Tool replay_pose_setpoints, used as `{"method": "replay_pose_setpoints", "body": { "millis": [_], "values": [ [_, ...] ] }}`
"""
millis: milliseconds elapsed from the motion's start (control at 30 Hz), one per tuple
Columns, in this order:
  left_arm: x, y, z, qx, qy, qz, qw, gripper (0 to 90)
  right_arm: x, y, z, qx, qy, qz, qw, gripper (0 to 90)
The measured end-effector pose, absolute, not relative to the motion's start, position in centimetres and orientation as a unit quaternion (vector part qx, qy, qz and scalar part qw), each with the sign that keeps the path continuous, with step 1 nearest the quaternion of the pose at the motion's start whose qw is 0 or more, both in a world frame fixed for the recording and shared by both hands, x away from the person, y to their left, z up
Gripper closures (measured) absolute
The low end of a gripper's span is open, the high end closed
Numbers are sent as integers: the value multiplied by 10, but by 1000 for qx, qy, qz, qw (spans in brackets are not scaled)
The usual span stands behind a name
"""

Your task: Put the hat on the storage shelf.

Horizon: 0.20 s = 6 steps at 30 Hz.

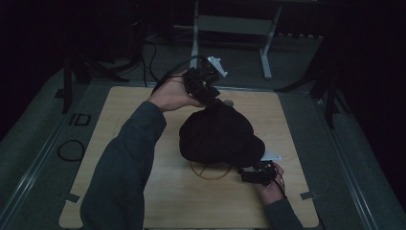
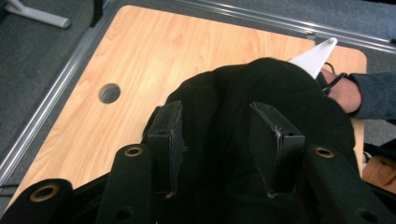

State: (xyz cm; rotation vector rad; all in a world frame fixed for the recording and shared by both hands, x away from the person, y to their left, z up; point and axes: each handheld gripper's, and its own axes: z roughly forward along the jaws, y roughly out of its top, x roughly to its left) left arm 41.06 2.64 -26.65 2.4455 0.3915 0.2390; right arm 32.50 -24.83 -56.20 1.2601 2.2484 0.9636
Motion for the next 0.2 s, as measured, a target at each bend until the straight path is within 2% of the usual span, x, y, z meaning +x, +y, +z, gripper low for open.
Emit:
{"method": "replay_pose_setpoints", "body": {
  "millis": [200],
  "values": [
    [415, 49, -271, 919, 184, 95, 337, 529, 325, -248, -562, 449, 802, 343, 194, 161]
  ]
}}
